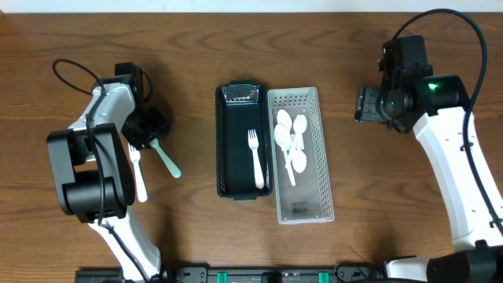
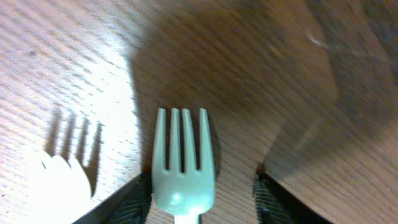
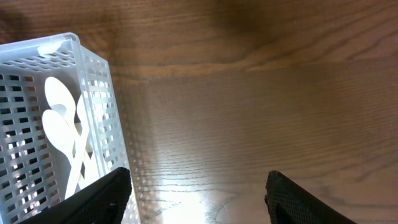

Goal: Pack container
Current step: 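Lower left gripper onto the mint-green fork and grasp it, then carry the green fork with left gripper into the black tray, then move left gripper back to the white fork and grasp it, then carry the white fork with left gripper into the black tray and release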

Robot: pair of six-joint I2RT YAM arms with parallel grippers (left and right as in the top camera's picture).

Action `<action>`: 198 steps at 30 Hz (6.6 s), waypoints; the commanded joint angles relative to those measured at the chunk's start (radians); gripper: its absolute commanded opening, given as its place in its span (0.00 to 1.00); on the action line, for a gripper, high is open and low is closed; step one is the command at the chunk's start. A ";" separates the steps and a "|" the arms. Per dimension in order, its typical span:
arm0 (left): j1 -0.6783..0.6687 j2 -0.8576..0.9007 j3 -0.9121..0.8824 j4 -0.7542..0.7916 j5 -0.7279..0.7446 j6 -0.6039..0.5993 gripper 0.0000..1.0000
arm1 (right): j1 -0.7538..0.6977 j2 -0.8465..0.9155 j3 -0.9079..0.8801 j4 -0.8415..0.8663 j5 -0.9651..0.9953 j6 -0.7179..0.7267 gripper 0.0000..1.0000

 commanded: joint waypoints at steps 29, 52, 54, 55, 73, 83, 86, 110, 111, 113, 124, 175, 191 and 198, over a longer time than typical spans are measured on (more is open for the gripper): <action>-0.079 -0.175 0.076 -0.145 -0.026 0.028 0.06 | -0.006 0.003 -0.003 0.021 0.015 -0.008 0.73; -0.655 -0.232 0.081 -0.050 -0.027 0.029 0.06 | -0.006 0.003 -0.003 0.031 0.014 -0.008 0.73; -0.655 -0.212 0.081 -0.047 -0.027 0.030 0.14 | -0.006 0.003 -0.003 0.030 0.014 -0.009 0.73; -0.655 -0.208 0.081 -0.046 -0.027 0.030 0.32 | -0.006 0.003 -0.003 0.029 0.014 -0.009 0.73; -0.386 -0.557 0.097 -0.107 -0.088 0.061 0.98 | -0.006 0.003 -0.003 0.012 0.014 -0.024 0.91; 0.016 -0.479 0.049 -0.154 -0.087 0.084 0.98 | -0.005 0.003 -0.003 0.012 0.014 -0.024 0.93; 0.056 -0.401 0.032 -0.153 -0.087 0.092 0.98 | -0.006 0.003 -0.003 0.010 0.014 -0.024 0.93; 0.107 -0.043 -0.120 -0.161 -0.085 0.139 0.98 | -0.006 0.003 -0.003 0.011 0.014 -0.024 0.94; 0.107 -0.043 -0.137 -0.155 -0.083 0.139 0.98 | -0.006 0.003 -0.003 0.013 0.014 -0.024 0.94; 0.107 -0.043 -0.160 -0.144 -0.083 0.140 0.98 | -0.006 0.003 -0.003 0.013 0.014 -0.024 0.94; 0.107 -0.043 -0.187 -0.130 -0.083 0.188 0.72 | -0.006 0.003 -0.003 0.010 0.014 -0.024 0.93; -0.508 -0.498 0.068 -0.145 0.018 0.089 0.06 | -0.006 0.003 -0.003 0.022 0.015 -0.027 0.92; -0.623 -0.198 0.049 -0.046 0.008 0.090 0.17 | -0.006 0.003 -0.003 0.018 0.015 -0.027 0.93; -0.620 -0.240 0.077 -0.064 -0.004 0.129 0.55 | -0.006 0.003 -0.003 0.016 0.015 -0.027 0.92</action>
